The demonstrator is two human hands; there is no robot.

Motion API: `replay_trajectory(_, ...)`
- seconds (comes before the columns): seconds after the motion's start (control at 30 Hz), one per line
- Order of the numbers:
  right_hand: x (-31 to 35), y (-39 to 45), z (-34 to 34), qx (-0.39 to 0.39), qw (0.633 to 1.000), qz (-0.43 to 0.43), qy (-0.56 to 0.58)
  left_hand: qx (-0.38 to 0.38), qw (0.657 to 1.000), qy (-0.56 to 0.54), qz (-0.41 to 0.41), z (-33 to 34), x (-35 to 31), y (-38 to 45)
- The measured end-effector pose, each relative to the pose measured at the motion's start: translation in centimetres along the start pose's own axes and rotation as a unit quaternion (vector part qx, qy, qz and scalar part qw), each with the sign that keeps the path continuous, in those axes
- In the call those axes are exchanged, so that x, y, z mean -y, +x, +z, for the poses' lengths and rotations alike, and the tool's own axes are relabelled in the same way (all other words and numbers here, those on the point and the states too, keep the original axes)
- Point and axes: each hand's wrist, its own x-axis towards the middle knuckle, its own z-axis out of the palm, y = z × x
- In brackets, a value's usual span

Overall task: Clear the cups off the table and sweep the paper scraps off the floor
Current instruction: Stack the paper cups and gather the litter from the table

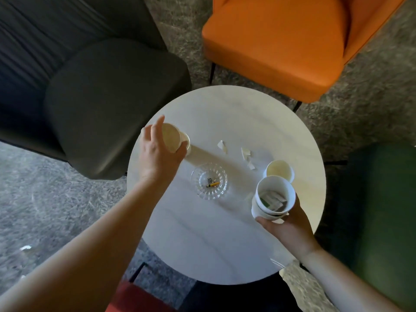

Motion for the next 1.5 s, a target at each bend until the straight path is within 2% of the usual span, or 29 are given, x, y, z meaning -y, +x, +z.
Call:
replay_trajectory(0.1, -0.1, -0.2, 0.0, -0.009, 1.0, -0.003, -0.005, 0.041, 0.998, 0.047, 0.0, 1.5, 0.8, 1.1)
replay_trajectory(0.33, -1.1, -0.7, -0.5, -0.036, 0.999, -0.001, -0.012, 0.121, 0.992, 0.046, -0.005, 4.7, 2.7, 2.4)
replay_trajectory(0.4, -1.4, -0.8, -0.8, -0.037, 0.999, -0.002, -0.008, 0.125, 0.991, 0.04, -0.008, 4.9, 2.5, 2.4)
replay_trajectory(0.47, -1.6, -0.9, -1.2, -0.037, 0.999, -0.006, -0.001, 0.098, 0.995, 0.02, -0.008, 4.8, 1.4, 1.8)
replay_trajectory(0.53, -1.7, -1.1, -1.8, -0.039, 0.999, -0.006, 0.01, 0.063, 0.998, -0.021, 0.017, 4.5, -0.9, 0.7)
replay_trajectory(0.6, -1.8, -1.3, -2.3, -0.042, 0.999, 0.001, 0.015, 0.066, 0.994, -0.071, 0.058, 4.4, -3.9, -1.0)
replay_trajectory(0.8, -2.3, -2.0, -3.6, -0.074, 0.997, 0.011, -0.006, 0.211, 0.953, -0.147, 0.161, 7.7, -10.1, -5.7)
replay_trajectory(0.93, -3.0, -2.1, -4.7, -0.064, 0.998, 0.02, 0.02, 0.27, 0.939, -0.115, 0.181, 10.1, -11.4, -7.0)
replay_trajectory(1.23, -4.9, -1.2, -5.9, -0.066, 0.997, 0.032, 0.036, 0.307, 0.915, 0.056, 0.256, 15.4, -11.2, -7.6)
replay_trajectory(1.33, -5.1, -0.8, -6.0, -0.062, 0.997, 0.03, 0.03, 0.329, 0.901, 0.061, 0.278, 15.1, -10.7, -7.4)
replay_trajectory(1.43, -5.2, -0.3, -6.0, -0.052, 0.998, 0.023, 0.022, 0.356, 0.899, -0.01, 0.255, 13.2, -10.3, -6.6)
replay_trajectory(1.5, -5.2, -0.1, -5.9, -0.048, 0.998, 0.023, 0.024, 0.33, 0.918, -0.053, 0.211, 11.9, -9.4, -5.3)
